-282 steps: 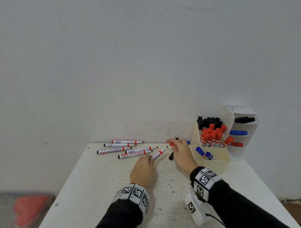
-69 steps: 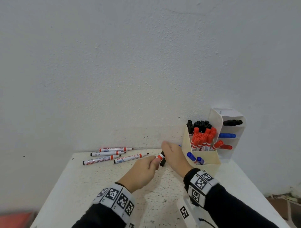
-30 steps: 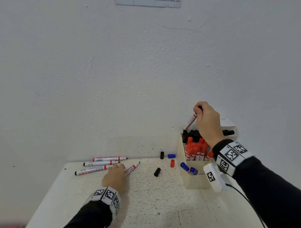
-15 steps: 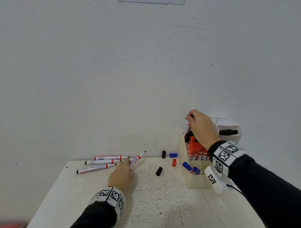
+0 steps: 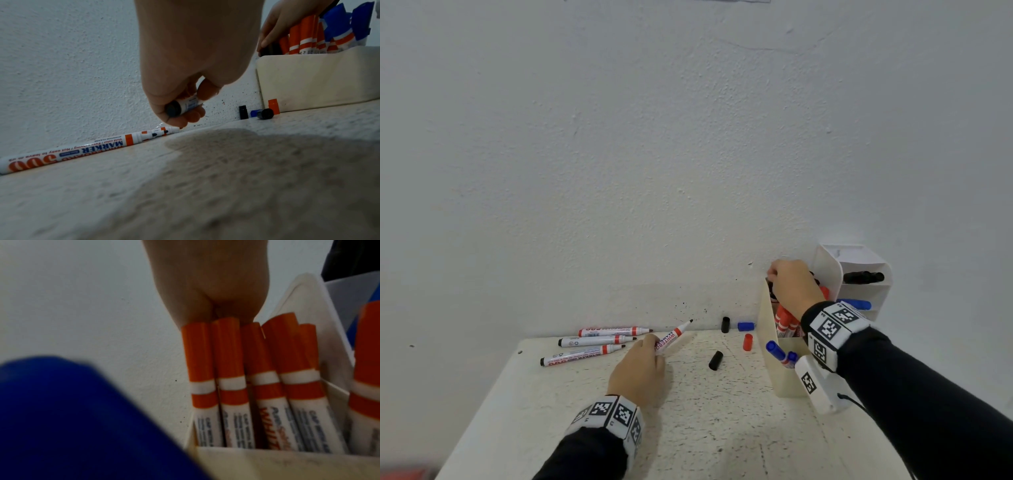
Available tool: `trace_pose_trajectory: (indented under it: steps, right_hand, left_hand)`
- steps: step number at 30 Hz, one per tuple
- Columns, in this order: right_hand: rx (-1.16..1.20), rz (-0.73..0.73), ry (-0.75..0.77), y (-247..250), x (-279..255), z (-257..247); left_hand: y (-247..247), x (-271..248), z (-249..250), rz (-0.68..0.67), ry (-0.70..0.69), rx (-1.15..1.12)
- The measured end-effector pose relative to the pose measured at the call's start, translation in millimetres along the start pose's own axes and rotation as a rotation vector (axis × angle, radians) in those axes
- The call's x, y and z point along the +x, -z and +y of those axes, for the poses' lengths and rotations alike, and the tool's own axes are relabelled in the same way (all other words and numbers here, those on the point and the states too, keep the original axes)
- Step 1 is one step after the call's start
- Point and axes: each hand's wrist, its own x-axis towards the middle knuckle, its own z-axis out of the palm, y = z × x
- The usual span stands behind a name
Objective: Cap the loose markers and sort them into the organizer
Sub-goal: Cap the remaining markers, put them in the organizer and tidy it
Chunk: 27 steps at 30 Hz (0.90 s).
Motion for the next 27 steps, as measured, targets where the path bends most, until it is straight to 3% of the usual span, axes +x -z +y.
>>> trace_pose_trajectory:
  steps: [6, 17, 23, 27]
  right_hand:
    - [-0.103, 0.069, 0.035, 0.4, -8.1, -2.7]
    - [-0.073, -0.168, 0.027, 9.3, -17.3, -8.1]
    - [0.169, -0.013, 0.204, 19.0, -40.4, -59.5]
    - [0.26, -0.254, 0.198, 4.1, -60.3, -92.8]
  left_hand:
    - [-0.7, 2.8, -0.8, -0.002, -0.005, 0.001]
    - [-2.8, 5.6, -2.8, 0.059, -0.027, -0.011]
    - [-2.0, 2.6, 0.6, 0.129, -0.017, 0.145]
    - [-0.3, 2.8, -0.2, 0.157, -0.034, 0.126]
